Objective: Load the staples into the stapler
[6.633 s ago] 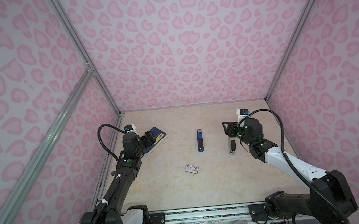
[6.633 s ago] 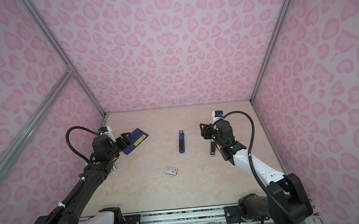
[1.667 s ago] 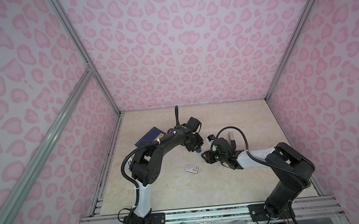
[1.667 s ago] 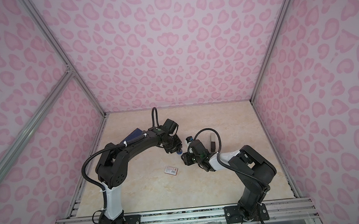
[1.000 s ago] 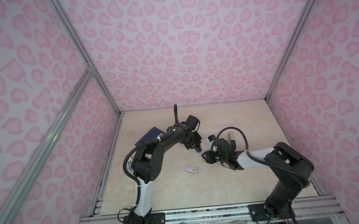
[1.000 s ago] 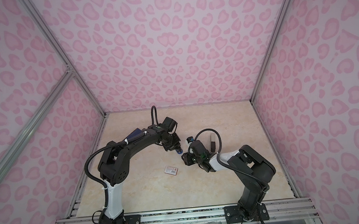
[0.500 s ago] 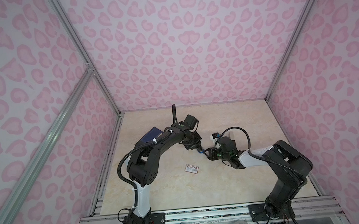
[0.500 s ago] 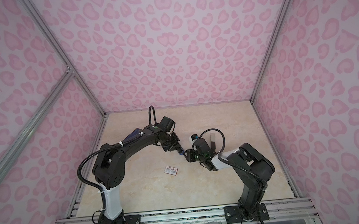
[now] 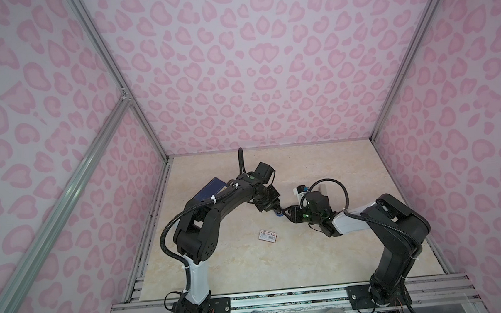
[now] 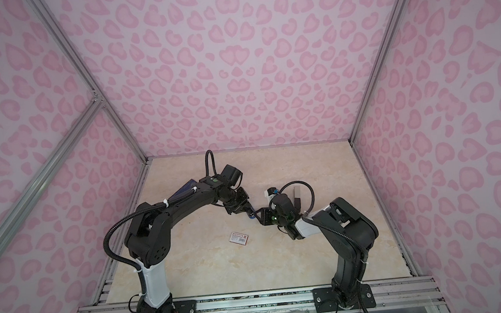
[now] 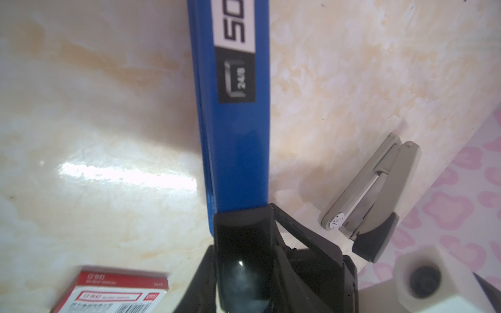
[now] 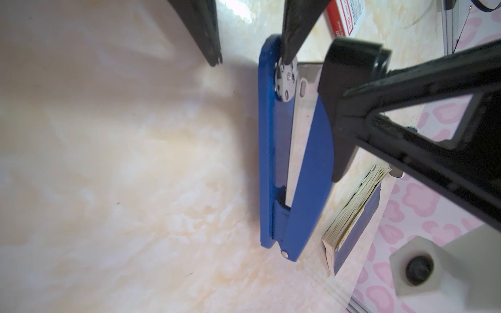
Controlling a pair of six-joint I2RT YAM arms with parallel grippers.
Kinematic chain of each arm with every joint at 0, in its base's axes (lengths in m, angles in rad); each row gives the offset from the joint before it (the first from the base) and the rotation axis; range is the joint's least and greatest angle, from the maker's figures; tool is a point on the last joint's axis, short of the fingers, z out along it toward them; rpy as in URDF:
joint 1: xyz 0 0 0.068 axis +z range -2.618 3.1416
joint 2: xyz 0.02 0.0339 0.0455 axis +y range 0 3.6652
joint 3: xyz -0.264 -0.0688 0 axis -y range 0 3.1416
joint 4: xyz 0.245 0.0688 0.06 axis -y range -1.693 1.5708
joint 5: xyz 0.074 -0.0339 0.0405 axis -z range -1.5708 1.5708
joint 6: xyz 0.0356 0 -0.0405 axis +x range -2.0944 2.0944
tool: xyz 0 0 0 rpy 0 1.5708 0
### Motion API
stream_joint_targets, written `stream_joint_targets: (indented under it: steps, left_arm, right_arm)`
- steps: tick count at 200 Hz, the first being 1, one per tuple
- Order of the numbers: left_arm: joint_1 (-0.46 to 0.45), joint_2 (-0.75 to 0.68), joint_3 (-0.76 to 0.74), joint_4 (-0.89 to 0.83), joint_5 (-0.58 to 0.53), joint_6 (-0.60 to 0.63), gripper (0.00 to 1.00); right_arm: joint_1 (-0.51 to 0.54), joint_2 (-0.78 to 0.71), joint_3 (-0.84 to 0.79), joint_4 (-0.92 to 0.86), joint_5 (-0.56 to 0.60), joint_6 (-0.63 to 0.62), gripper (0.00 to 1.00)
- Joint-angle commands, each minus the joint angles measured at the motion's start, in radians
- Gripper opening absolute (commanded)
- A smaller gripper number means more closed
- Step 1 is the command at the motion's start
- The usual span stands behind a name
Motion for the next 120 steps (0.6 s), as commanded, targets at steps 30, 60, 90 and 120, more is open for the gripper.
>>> stream_joint_targets:
  steps: [30, 60, 90, 120]
  left_arm:
    - [-0.002, -0.021, -0.005, 0.064, 0.018, -0.015, 0.04]
    - [-0.002, -0.024, -0.011, 0.07, 0.022, -0.017, 0.04]
    - [-0.002, -0.037, -0.023, 0.079, 0.02, -0.02, 0.04]
    - [-0.002, -0.037, -0.031, 0.09, 0.03, -0.024, 0.04]
  right_arm:
    - [0.006, 0.036, -0.009, 0.125, -0.059, 0.053, 0.38]
    - [0.006, 0.064, -0.006, 0.149, -0.07, 0.071, 0.3]
    - [0.004, 0.091, -0.018, 0.218, -0.095, 0.109, 0.32]
    - [0.003, 0.114, -0.017, 0.258, -0.111, 0.135, 0.25]
